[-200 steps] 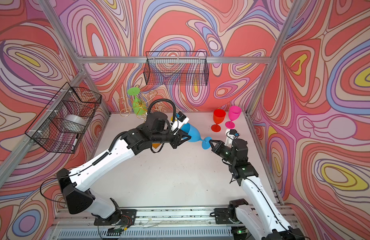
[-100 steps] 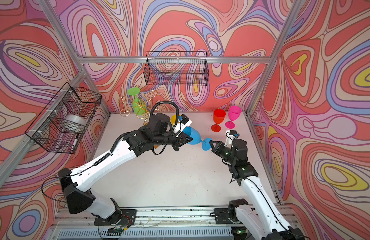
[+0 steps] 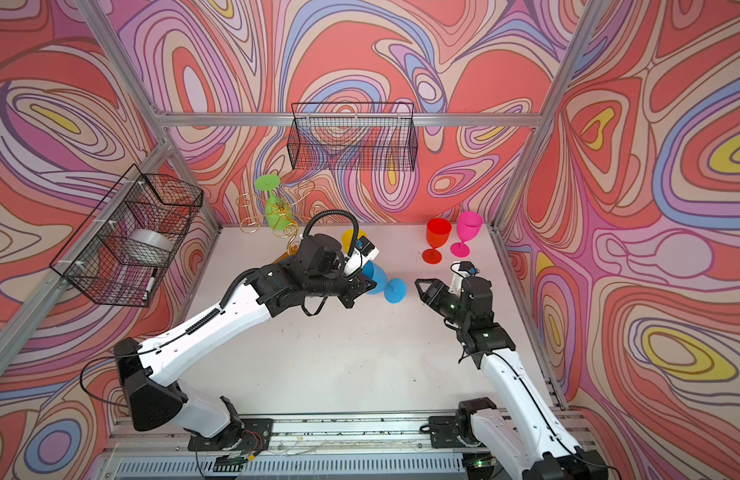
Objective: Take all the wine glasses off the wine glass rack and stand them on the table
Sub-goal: 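Lower the blue glass onto the table with the left while right draws back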
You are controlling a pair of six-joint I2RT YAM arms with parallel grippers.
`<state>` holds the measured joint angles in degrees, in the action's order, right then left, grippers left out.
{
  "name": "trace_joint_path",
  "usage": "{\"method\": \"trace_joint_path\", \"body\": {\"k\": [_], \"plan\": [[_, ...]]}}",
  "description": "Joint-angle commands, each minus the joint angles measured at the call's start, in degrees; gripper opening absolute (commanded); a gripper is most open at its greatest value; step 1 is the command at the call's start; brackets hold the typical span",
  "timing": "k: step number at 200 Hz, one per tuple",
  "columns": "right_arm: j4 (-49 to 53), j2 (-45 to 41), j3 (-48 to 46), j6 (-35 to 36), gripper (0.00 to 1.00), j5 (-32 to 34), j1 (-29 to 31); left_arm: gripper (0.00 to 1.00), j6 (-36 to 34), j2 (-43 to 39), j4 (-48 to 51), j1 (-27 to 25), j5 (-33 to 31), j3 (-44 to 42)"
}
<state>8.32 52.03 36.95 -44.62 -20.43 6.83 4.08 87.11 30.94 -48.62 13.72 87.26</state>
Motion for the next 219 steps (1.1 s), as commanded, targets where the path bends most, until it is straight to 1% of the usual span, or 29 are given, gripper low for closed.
{"method": "trace_joint_path", "body": {"k": [1,41,81,140,219], "plan": [[2.4,0.5,2.6,1.3,0.66,2.8,-0.2,0.00,-1.0,-1.8,3.4,0.0,-2.7,-0.5],[5.9,1.9,5.1,2.7,0.74,6.0,-0.2,0.00,-2.0,1.2,8.9,-0.5,-6.8,1.6],[6.7,2.9,5.9,2.9,0.78,6.5,-0.2,0.00,-3.8,7.0,16.9,-0.9,-12.6,6.6],[7.0,2.6,5.3,3.2,0.79,6.8,-0.2,0.00,-5.5,14.3,22.6,-1.0,-18.6,10.9],[7.6,1.9,4.8,3.7,0.79,6.7,-0.2,0.00,-6.9,22.5,25.5,-0.3,-21.0,18.3]]}}
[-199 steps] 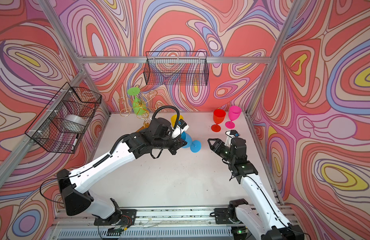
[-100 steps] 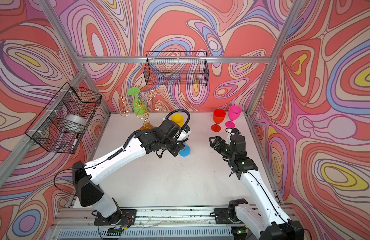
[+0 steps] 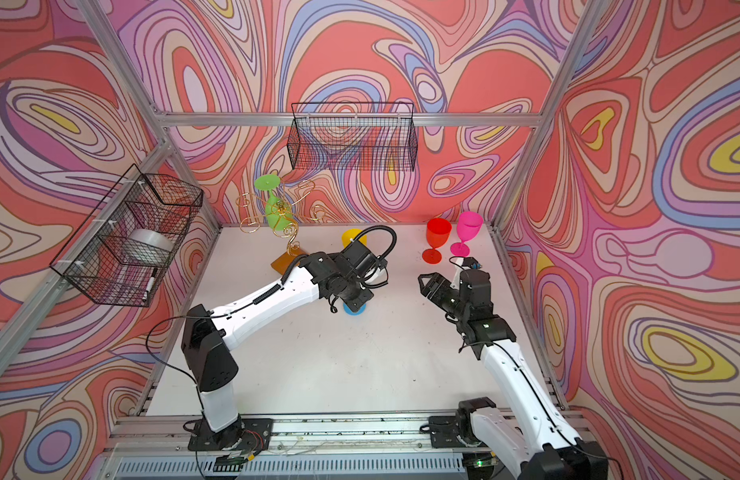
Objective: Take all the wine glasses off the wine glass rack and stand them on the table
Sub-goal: 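Lower the blue glass onto the table with the left while right draws back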
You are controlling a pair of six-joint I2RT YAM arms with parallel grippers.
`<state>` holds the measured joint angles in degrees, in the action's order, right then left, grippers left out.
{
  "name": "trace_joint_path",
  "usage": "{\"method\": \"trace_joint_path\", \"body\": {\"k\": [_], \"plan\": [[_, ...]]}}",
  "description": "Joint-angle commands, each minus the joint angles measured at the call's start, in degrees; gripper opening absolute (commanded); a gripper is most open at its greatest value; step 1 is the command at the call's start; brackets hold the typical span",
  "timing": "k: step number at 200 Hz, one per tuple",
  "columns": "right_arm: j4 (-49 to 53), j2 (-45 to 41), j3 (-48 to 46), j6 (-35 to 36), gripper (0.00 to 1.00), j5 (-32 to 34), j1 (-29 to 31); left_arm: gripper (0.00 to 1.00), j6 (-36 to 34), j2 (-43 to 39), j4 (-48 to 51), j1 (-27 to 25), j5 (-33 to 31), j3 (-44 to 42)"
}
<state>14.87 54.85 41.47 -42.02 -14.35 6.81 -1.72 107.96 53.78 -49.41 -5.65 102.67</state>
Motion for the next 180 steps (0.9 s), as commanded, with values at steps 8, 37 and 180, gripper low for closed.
{"method": "trace_joint_path", "body": {"k": [8,37,180], "plan": [[1.0,-1.0,0.1,1.1,0.79,0.6,-0.2,0.00,-1.3,2.1,2.5,0.5,-1.6,3.2],[1.2,-1.2,-0.1,1.3,0.79,0.6,-0.1,0.00,-2.0,3.6,2.3,1.1,-1.5,4.1],[1.0,-2.6,-0.5,2.3,0.81,0.1,-0.1,0.00,-1.2,5.7,1.8,2.7,-2.2,4.6]]}}
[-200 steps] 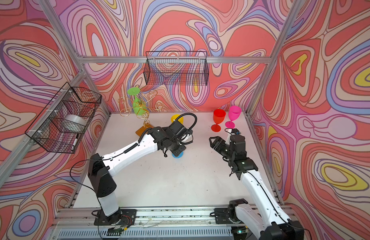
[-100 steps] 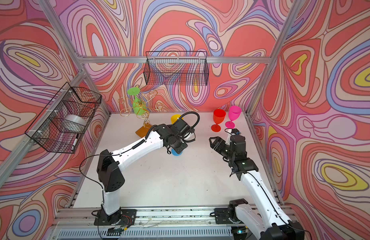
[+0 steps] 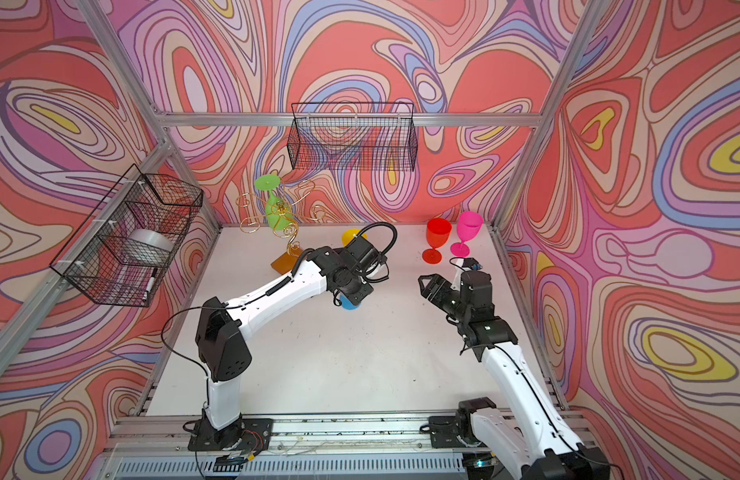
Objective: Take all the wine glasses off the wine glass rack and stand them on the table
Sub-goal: 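Lower the blue glass onto the table with the left while right draws back, then open the left gripper and lift it off the blue glass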
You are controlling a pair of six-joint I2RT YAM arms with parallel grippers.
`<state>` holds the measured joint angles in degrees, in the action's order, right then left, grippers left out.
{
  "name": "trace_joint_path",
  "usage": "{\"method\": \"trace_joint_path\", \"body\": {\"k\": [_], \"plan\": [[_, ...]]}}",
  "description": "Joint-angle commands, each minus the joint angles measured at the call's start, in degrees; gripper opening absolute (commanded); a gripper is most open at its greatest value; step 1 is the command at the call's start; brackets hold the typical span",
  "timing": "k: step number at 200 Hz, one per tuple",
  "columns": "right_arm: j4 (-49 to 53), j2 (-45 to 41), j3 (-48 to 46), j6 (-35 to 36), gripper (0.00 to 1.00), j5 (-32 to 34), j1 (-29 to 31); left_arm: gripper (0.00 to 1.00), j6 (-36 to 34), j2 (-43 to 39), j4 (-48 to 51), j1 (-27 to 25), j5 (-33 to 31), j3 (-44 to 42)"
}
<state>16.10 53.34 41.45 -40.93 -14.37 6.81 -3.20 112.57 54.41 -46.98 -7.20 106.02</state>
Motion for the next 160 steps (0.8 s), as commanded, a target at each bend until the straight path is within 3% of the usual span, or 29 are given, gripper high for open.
{"method": "trace_joint_path", "body": {"k": [1,79,160], "plan": [[-0.3,-1.1,-0.5,1.2,0.81,0.1,-0.1,0.01,0.3,1.1,1.2,0.3,-0.7,1.3],[-1.6,0.3,-0.2,1.2,0.81,-0.5,-0.2,0.50,0.4,-1.3,1.7,0.3,-2.2,2.2],[-2.9,1.3,0.4,0.7,0.81,-1.3,-0.2,0.75,0.9,-6.4,0.9,-0.2,-4.7,3.0]]}}
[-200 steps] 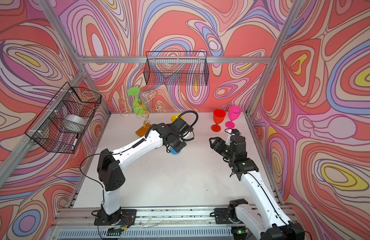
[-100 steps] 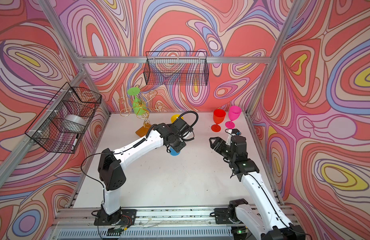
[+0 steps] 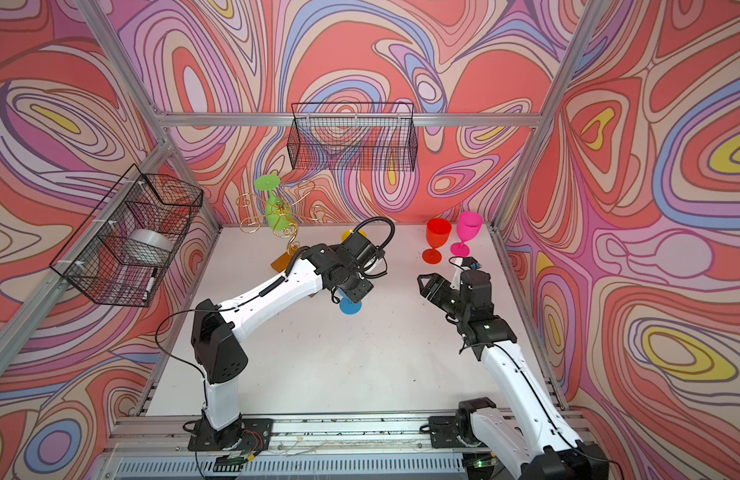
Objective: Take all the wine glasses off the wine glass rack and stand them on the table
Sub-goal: 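Open the left gripper and lift it off the blue glass, then reach the left gripper to the green glass foot while right nears rack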
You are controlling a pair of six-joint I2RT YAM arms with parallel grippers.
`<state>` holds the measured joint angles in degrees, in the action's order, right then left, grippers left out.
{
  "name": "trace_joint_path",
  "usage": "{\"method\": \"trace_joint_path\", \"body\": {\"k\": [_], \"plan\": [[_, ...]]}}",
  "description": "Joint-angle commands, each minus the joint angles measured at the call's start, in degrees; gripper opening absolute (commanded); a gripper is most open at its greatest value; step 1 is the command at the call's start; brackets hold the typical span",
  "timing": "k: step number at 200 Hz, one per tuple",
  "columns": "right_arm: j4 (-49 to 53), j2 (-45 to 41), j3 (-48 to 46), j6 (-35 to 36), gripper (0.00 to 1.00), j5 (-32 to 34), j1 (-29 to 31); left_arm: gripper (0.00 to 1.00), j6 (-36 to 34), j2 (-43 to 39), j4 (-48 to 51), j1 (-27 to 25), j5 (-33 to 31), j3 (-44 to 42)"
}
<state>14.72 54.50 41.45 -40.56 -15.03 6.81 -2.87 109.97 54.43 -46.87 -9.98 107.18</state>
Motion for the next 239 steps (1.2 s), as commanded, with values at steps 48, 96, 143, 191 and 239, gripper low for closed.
{"method": "trace_joint_path", "body": {"k": [48,96,143,191,239], "plan": [[-2.7,1.1,1.1,-0.2,0.81,-1.2,-0.2,0.84,0.3,-7.3,0.7,-3.0,-4.9,2.6],[-1.7,0.2,3.0,0.2,0.81,-0.9,-0.2,0.93,2.0,-11.1,2.2,-7.0,-8.3,6.3],[-0.4,-2.3,4.7,1.0,0.81,-0.4,-0.1,0.94,4.2,-13.5,5.7,-8.5,-7.8,14.0],[0.4,-5.1,7.4,1.9,0.81,-0.3,0.1,0.96,5.1,-13.8,9.7,-8.4,-11.1,20.0],[-0.7,-3.4,10.4,3.4,0.81,1.0,3.2,0.96,8.7,-15.1,11.0,-3.1,-8.7,21.5]]}}
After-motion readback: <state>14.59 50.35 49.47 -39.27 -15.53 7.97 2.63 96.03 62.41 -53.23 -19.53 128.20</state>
